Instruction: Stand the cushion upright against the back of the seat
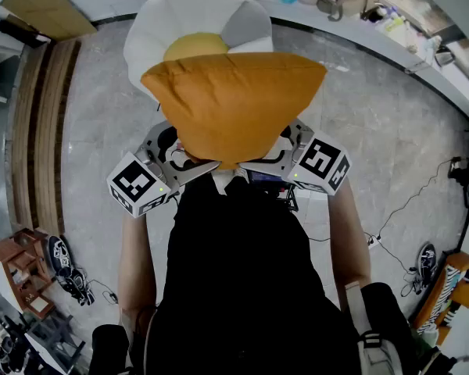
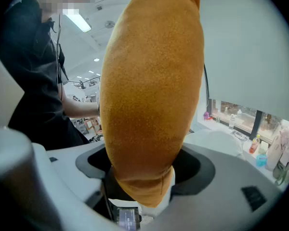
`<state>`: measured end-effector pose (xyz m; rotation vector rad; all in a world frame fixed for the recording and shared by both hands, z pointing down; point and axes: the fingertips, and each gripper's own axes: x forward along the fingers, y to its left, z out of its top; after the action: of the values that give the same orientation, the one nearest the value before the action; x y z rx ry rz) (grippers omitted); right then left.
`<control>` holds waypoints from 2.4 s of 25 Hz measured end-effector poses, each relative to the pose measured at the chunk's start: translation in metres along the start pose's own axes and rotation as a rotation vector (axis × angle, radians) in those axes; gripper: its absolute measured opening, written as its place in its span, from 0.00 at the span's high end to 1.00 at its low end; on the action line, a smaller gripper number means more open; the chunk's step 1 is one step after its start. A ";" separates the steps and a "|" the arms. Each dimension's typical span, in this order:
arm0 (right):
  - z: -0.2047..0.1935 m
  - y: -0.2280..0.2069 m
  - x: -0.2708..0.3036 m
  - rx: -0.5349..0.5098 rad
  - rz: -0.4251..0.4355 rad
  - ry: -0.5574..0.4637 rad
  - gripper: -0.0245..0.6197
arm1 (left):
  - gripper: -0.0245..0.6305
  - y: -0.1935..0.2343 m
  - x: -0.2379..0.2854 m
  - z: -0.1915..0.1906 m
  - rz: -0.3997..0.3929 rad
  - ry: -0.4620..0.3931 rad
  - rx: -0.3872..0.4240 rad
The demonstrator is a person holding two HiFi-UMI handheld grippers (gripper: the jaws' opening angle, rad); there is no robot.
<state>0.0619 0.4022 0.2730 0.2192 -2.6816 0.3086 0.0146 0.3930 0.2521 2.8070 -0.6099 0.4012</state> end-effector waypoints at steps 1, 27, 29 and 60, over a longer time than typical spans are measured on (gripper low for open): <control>0.000 0.000 -0.001 0.000 0.000 0.001 0.37 | 0.35 -0.001 0.000 0.000 0.000 -0.001 -0.001; -0.018 -0.019 -0.016 0.045 -0.024 -0.025 0.36 | 0.35 0.000 0.024 -0.006 0.075 0.007 -0.052; -0.017 -0.022 -0.011 0.049 -0.026 -0.020 0.36 | 0.35 0.006 0.021 -0.010 0.092 0.002 -0.067; 0.065 -0.243 0.127 0.083 -0.309 0.179 0.38 | 0.35 0.287 0.019 0.007 0.061 0.064 -0.023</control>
<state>-0.0285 0.1387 0.3144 0.5948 -2.4147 0.3260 -0.0918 0.1302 0.3017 2.7476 -0.6829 0.4914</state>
